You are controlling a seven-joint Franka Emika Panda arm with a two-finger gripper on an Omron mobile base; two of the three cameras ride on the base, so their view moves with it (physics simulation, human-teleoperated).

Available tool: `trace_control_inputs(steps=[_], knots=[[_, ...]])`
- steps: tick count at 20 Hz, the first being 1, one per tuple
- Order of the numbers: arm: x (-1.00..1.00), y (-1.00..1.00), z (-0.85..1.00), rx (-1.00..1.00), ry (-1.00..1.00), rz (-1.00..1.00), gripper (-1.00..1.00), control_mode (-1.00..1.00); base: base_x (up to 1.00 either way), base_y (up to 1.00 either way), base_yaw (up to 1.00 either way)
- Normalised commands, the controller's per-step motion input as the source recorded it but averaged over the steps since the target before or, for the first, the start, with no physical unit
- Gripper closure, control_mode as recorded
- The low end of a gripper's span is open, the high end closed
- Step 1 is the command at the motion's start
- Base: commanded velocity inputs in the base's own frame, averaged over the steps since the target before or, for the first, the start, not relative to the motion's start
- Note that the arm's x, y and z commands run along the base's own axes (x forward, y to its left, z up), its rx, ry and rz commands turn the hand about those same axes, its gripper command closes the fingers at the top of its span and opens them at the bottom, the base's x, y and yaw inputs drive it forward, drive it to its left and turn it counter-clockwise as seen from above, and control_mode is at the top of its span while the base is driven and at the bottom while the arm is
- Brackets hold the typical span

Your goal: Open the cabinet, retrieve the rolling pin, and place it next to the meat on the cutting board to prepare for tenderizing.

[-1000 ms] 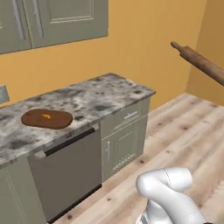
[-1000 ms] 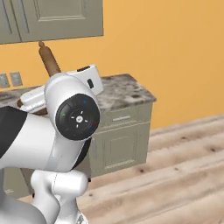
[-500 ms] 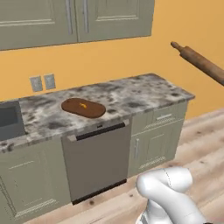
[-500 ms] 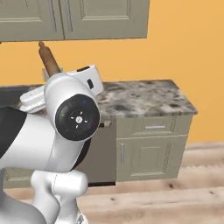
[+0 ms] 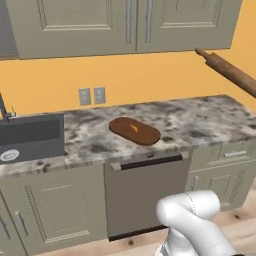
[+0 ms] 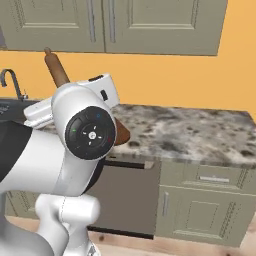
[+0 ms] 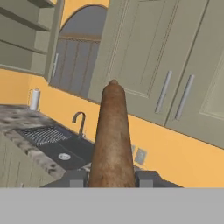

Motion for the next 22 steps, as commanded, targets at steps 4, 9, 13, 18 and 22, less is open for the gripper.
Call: trace_control_inputs(steps=[4, 9, 13, 18, 22], knots=[[0.0, 0.0, 0.0, 0.0, 0.0, 0.0, 1.0, 1.0, 0.5, -0.01, 0.27], [0.0, 0.0, 0.0, 0.0, 0.0, 0.0, 1.0, 1.0, 0.51, -0.04, 0.28], [0.0, 0.0, 0.0, 0.0, 0.0, 0.0, 1.0, 1.0, 0.5, -0.05, 0.28], [0.0, 0.0, 0.0, 0.0, 0.0, 0.0, 1.0, 1.0, 0.43, -0.07, 0.26], [0.0, 0.0, 0.0, 0.0, 0.0, 0.0, 1.0, 1.0, 0.38, -0.09, 0.23]])
